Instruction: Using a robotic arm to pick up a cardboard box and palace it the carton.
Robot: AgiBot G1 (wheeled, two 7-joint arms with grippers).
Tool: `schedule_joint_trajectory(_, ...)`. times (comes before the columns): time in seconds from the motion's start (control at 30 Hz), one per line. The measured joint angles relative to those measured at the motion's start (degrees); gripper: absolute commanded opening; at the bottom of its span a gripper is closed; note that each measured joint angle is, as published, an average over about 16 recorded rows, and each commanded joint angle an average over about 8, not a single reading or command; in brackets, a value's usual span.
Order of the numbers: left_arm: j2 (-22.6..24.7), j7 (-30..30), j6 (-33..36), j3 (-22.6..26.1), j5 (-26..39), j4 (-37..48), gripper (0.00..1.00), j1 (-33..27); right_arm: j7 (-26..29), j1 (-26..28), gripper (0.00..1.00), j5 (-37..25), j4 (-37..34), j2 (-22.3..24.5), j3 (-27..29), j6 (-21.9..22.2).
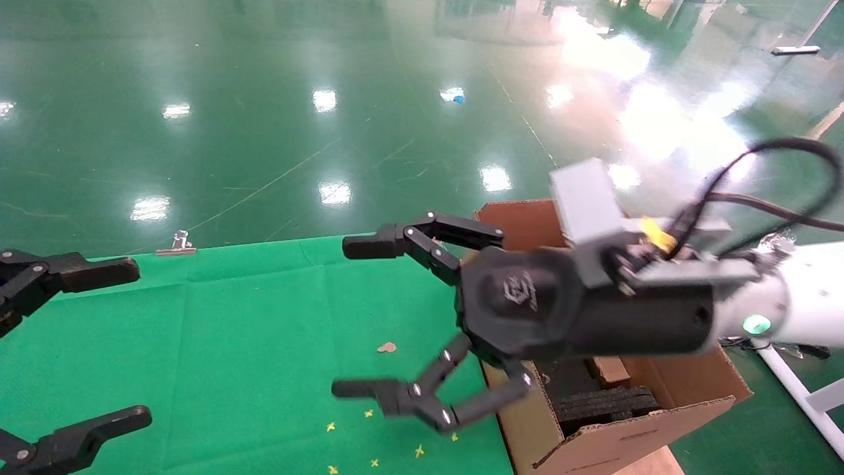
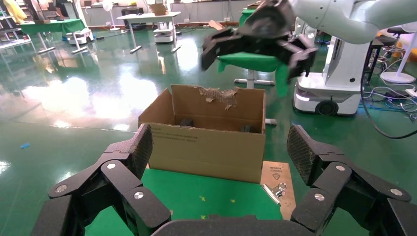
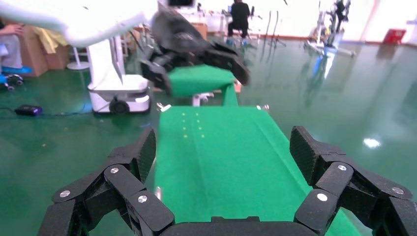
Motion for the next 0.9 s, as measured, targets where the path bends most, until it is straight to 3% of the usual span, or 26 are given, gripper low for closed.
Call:
schedule_joint_trajectory(0.27,-0.01,0.01,-0.01,0.01,-0.02,0.01,1.00,0.01,-0.87,-2.08,1.00,1.00,2.08,0.57,2.52,-0.42)
schedule_joint_trajectory(0.9,-0.01,0.00,-0.01,0.00,-0.02,0.01,1.00,0.00,-0.41,-0.68,1.00,0.32,0.73,0.24,0.81,-0.13)
